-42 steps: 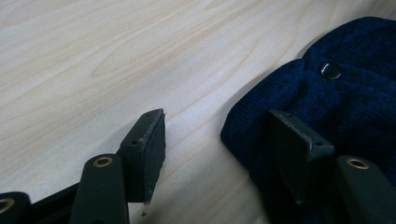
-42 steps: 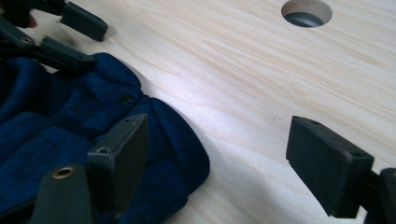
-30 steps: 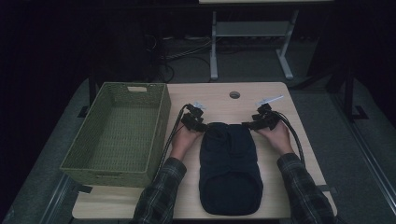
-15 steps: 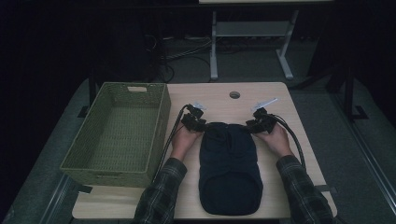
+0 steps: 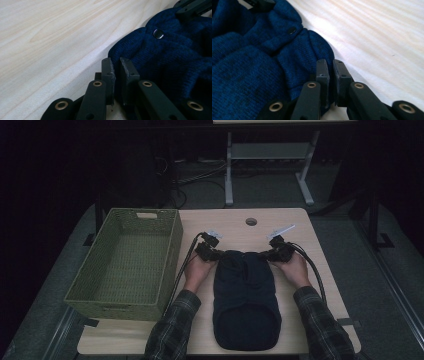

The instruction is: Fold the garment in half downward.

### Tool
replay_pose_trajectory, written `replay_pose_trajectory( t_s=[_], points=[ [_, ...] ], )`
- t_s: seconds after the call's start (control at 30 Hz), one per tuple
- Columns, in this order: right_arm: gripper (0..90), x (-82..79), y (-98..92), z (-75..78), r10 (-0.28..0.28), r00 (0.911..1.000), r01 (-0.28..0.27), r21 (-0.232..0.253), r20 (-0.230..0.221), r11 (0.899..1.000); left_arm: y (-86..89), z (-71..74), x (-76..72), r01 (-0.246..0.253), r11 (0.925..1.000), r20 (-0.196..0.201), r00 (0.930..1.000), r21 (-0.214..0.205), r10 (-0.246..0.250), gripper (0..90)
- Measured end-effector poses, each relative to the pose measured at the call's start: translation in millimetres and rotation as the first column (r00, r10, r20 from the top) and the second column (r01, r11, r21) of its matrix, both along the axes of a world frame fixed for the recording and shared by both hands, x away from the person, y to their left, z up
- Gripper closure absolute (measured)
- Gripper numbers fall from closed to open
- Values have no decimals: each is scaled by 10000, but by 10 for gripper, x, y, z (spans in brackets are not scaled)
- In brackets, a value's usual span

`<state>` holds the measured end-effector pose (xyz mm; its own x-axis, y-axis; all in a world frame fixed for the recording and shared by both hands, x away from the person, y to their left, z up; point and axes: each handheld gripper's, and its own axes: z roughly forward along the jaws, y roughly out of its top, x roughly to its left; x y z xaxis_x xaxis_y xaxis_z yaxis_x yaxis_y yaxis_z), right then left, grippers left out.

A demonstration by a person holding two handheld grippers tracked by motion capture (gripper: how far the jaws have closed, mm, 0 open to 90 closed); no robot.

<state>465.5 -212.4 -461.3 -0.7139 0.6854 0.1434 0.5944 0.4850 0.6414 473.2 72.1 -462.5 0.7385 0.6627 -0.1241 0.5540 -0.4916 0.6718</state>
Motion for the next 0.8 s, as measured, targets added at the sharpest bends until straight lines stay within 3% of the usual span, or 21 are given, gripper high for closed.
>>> replay_pose_trajectory(
  t_s=[0.07, 0.23, 0.33, 0.5, 0.6, 0.67, 0.8],
  points=[
    [843, 16, 0, 35, -77, 10000, 77, 37, 51, 10000, -5, 32, 8, -51, 9999, 148, 9999, 150, 49, 827],
    [843, 31, -7, 173, -268, 9985, 258, 210, 472, 9994, -5, 127, 15, -431, 9991, 651, 9969, -14, 431, 828],
    [843, 45, -10, 265, -282, 9977, 268, 226, 619, 9994, -10, 207, 22, -490, 9988, 950, 9943, 92, 479, 827],
    [844, 40, -12, 457, -441, 9909, 378, 513, 1274, 9980, 16, 416, 41, -629, 9978, 1426, 9876, -212, 653, 828],
    [844, 62, -26, 536, -526, 9903, 454, 578, 1288, 9973, 7, 540, 40, -624, 9978, 1700, 9833, -215, 652, 828],
    [844, 72, -33, 600, -595, 9864, 500, 651, 1530, 9966, 7, 611, 35, -638, 9975, 1964, 9781, -315, 687, 828],
    [844, 89, -40, 712, -680, 9838, 556, 787, 1660, 9953, 12, 706, 53, -680, 9970, 2135, 9741, -380, 746, 828]
  ],
)
